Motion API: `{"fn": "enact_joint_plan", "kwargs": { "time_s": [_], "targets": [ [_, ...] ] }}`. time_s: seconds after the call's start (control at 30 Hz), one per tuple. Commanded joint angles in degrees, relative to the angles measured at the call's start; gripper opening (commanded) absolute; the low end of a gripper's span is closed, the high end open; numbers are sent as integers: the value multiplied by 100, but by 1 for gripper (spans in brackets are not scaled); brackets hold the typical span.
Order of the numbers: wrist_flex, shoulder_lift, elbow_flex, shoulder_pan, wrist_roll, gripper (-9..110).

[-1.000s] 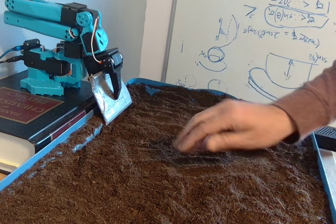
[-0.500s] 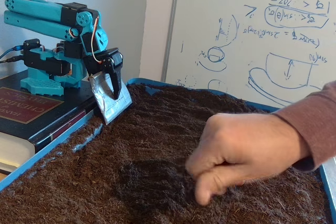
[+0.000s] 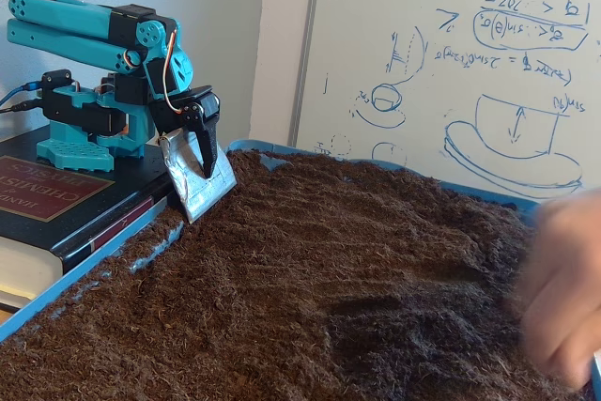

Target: Build a berm.

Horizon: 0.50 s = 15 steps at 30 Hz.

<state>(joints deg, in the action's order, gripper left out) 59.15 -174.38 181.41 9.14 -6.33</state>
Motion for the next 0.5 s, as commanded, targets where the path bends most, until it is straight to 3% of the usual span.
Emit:
{"fn": "enact_joint_plan", "kwargs": {
  "time_s": [0.0, 0.47],
  "targets": [
    [-9, -26, -229, -79, 26, 1],
    [-9, 281, -211, -26, -9, 1]
  ]
}}
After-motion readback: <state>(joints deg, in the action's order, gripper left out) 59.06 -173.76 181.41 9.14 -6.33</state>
